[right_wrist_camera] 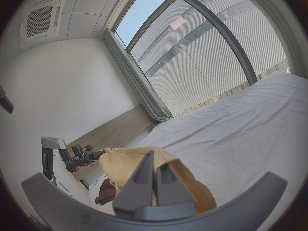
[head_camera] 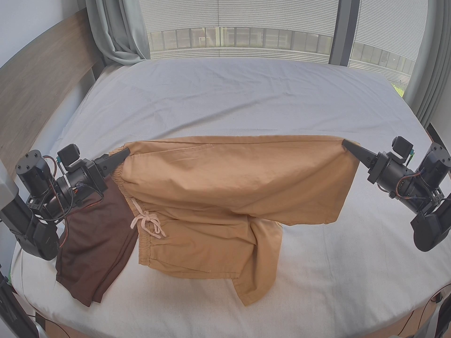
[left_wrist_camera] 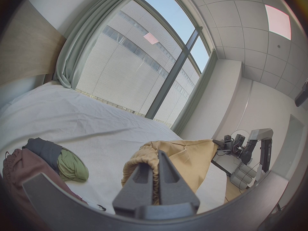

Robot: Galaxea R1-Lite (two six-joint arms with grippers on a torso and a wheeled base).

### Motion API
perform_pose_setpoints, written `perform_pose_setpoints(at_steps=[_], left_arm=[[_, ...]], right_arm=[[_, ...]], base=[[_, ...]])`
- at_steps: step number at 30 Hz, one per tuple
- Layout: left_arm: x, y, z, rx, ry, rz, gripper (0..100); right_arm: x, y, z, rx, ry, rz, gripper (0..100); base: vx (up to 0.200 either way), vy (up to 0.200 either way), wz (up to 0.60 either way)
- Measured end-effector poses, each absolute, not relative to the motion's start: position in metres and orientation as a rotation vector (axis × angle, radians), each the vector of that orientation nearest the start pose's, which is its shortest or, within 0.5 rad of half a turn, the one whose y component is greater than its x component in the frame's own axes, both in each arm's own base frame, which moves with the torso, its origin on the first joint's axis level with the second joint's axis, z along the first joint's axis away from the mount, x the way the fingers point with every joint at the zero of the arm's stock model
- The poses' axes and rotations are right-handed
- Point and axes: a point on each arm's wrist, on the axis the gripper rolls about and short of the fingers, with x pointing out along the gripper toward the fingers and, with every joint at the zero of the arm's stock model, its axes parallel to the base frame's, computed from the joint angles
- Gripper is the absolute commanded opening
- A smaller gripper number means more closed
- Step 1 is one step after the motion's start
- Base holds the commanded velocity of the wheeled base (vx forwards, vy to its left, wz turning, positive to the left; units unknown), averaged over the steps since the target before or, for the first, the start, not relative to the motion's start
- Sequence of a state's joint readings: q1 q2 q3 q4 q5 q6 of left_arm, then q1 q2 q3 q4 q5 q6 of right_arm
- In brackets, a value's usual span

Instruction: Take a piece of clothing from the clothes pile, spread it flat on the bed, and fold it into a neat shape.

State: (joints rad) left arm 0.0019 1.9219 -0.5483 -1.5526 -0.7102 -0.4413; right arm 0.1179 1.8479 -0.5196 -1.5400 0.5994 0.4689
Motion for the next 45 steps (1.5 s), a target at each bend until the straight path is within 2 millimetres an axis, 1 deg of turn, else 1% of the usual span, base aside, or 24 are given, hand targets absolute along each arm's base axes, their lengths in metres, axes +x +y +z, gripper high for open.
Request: perform_pose_setpoints(at_steps=[12,17,20,25,33,45], left_arm=[[0.312,-0.008,0.137,-0.365,-0.007,-0.692,0],[0.316,-0.008,0.139,-0.369,-0.021,-0.684,0],[0.323,-0.008,0.142,-0.387,-0.040,-0.664,0],[0.337,-0.009,0.144,-0.413,-0.067,-0.638,0],[0.352,-0.011,0.131,-0.427,-0.051,-0.619,0],[0.382,-0.018,0.119,-0.436,-0.080,-0.579,0]], right_arm=[[0.293,0.047,0.153,0.398,-0.022,0.745,0],[0.296,0.048,0.152,0.397,-0.024,0.746,0],[0.301,0.048,0.150,0.399,-0.020,0.743,0],[0.318,0.045,0.145,0.398,-0.029,0.726,0],[0.350,0.044,0.133,0.401,-0.038,0.716,0],[0.383,0.049,0.111,0.419,-0.026,0.718,0]], base=[[0.000,0.000,0.00],[0.000,0.000,0.00],[0.000,0.000,0.00],[0.000,0.000,0.00],[0.000,0.000,0.00],[0.000,0.000,0.00]])
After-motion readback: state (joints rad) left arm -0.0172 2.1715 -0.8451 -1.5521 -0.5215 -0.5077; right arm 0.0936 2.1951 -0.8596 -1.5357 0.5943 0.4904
